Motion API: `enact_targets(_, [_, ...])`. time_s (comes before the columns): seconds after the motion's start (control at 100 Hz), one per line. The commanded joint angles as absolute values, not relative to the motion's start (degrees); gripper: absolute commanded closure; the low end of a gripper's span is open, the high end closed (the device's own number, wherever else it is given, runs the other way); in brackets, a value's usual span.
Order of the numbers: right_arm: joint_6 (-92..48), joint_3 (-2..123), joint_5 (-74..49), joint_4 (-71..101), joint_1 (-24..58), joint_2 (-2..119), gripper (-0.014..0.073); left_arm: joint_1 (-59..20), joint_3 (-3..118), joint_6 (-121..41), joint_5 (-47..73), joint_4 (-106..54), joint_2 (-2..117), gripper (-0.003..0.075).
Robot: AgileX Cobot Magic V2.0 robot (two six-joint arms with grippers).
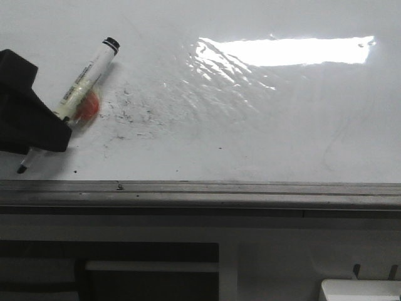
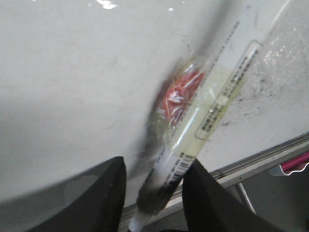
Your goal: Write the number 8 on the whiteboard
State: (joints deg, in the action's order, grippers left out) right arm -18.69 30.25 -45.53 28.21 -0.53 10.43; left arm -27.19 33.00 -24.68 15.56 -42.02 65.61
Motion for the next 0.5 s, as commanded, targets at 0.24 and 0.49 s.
enact_targets(0.24, [-19.39, 32.13, -42.06, 28.89, -0.48, 11.70, 0.0123, -27.72, 34.64, -24.63, 13.33, -43.02, 66.38, 0.0739])
enact_targets(0.49, [-28.14, 32.13, -43.65, 36.12, -0.15, 11.70, 0.0123, -28.50, 36.65, -31.74, 21.35, -43.02, 66.19, 0.0741])
